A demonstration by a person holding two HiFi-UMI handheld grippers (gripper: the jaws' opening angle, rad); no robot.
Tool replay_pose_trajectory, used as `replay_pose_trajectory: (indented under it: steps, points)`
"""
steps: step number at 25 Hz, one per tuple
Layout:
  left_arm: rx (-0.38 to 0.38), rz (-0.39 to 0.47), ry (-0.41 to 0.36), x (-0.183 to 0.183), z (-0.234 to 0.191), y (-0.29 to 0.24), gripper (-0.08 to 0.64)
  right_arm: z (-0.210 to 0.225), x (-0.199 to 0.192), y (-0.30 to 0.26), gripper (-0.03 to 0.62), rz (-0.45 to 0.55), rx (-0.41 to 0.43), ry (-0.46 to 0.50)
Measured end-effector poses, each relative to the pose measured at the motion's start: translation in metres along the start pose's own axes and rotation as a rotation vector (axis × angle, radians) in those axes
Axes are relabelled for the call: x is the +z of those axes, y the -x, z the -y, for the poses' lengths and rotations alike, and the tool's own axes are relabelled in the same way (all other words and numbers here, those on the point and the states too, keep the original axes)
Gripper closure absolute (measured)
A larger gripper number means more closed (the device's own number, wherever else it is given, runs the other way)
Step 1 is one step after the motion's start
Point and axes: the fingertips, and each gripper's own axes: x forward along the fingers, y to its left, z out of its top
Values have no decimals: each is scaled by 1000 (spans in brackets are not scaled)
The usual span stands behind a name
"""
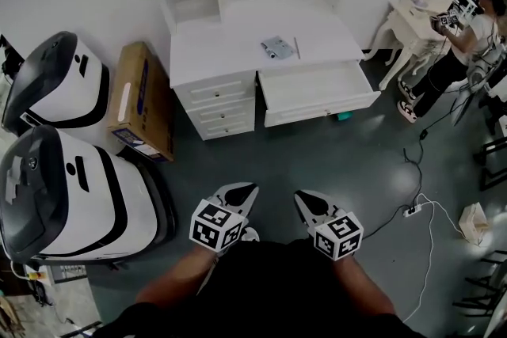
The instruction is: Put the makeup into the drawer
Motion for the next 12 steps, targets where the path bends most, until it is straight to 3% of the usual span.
replay_pose_trajectory:
  steps: [12]
  points:
    - [-26, -11, 26, -3, -11, -12, 549, 12, -4, -7, 563, -26, -34, -34]
